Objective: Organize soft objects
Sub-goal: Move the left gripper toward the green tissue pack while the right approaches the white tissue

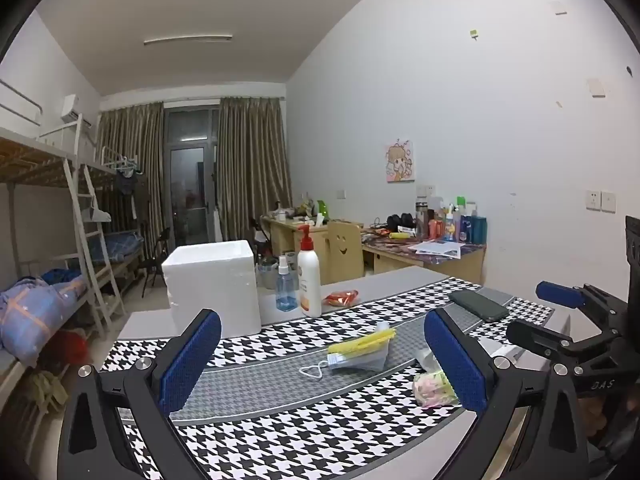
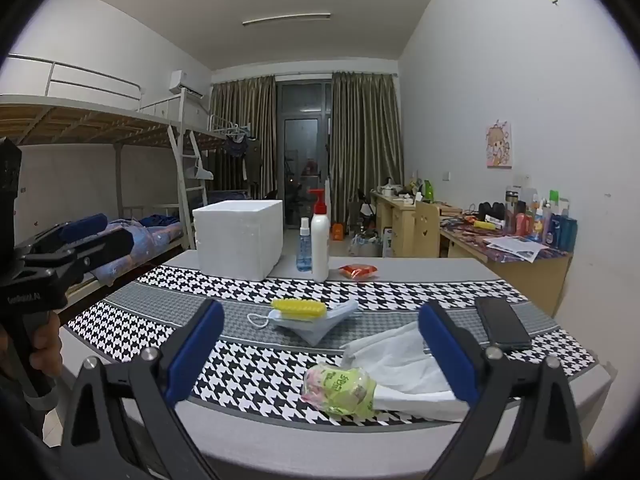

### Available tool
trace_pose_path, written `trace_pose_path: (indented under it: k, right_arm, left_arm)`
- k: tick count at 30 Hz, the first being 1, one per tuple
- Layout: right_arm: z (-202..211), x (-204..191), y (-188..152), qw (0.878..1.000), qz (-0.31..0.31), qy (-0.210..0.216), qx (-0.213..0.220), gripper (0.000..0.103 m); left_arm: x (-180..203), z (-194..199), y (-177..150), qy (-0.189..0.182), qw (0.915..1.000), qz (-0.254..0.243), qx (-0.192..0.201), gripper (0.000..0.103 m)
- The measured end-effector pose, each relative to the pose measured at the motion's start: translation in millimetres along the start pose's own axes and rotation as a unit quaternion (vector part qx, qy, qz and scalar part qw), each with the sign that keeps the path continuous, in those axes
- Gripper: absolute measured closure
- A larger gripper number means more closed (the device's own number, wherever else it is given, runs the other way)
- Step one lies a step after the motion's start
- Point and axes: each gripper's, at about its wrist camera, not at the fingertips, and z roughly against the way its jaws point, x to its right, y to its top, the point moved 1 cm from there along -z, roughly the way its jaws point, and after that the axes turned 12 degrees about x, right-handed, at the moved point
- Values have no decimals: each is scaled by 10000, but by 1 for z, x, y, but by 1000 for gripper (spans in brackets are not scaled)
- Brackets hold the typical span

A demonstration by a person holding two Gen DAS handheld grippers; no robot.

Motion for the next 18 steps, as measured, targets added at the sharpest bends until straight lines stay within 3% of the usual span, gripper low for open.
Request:
trace_pose_path:
  k: [18]
  right_arm:
    - [0, 4, 3, 10000, -12, -17, -3, 3]
  left_arm:
    - [-2, -1, 0, -79, 9999, 62, -84, 1]
